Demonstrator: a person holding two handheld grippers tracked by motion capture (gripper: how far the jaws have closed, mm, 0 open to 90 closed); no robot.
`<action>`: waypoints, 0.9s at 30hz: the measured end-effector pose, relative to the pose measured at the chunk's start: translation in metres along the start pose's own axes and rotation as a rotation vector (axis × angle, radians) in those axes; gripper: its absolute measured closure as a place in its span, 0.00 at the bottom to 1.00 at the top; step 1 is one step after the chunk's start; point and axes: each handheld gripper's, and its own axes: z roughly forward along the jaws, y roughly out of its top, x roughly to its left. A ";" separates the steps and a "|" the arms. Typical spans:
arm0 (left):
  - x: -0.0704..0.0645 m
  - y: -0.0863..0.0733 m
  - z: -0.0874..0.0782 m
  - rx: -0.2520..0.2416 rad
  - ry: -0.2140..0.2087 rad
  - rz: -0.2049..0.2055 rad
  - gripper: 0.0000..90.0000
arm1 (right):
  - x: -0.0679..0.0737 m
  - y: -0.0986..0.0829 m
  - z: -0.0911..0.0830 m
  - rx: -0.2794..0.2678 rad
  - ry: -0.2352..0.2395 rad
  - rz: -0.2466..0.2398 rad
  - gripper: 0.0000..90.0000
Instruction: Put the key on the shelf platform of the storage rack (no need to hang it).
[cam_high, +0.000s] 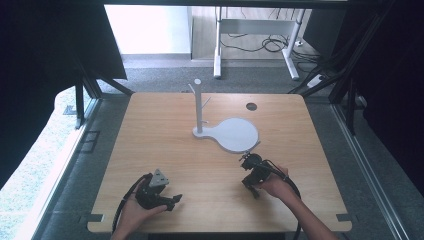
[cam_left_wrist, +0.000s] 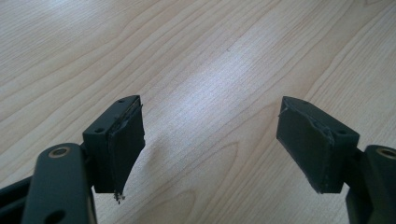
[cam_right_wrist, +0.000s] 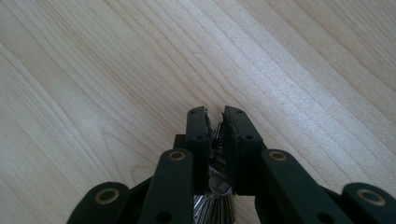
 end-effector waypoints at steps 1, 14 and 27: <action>0.000 0.000 0.000 0.000 0.000 0.000 0.26 | 0.000 0.000 0.000 0.005 -0.002 -0.003 0.91; 0.002 -0.001 0.001 0.006 -0.001 -0.004 0.26 | 0.001 0.000 -0.001 0.037 0.010 -0.038 0.99; 0.002 -0.001 0.001 0.008 0.000 -0.007 0.26 | -0.002 -0.003 -0.039 -0.035 0.024 -0.043 0.99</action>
